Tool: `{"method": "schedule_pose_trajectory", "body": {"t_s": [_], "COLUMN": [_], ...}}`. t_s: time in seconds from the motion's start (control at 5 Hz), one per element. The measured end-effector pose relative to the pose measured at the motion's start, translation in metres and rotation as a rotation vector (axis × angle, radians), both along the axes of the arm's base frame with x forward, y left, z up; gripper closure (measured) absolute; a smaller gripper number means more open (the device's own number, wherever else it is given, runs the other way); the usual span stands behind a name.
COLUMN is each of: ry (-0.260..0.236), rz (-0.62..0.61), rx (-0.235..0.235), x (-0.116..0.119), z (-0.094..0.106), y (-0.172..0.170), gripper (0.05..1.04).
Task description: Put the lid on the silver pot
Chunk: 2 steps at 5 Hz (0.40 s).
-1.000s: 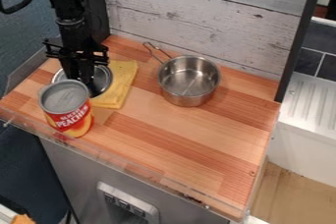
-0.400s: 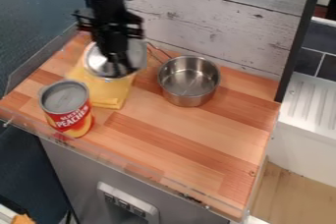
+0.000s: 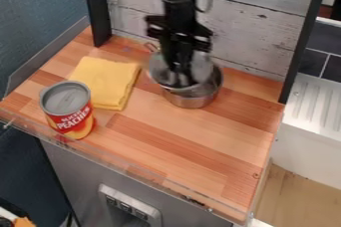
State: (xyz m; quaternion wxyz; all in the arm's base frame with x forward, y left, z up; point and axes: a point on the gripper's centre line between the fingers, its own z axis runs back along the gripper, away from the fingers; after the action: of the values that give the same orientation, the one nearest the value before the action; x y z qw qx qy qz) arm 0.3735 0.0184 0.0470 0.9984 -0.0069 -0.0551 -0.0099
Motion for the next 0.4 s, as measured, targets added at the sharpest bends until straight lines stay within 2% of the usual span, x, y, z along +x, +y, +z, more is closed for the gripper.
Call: {"method": "schedule_pose_trajectory", "body": {"t_s": [0.2, 0.4], "ry": [0.010, 0.032], "rz": [-0.044, -0.038], "rx": [0.014, 0.032], "x": [0.0114, 0.0172], "z": [-0.0082, -0.0175], "y": [-0.0210, -0.0204], "gripper": [0.802, 0.802]}}
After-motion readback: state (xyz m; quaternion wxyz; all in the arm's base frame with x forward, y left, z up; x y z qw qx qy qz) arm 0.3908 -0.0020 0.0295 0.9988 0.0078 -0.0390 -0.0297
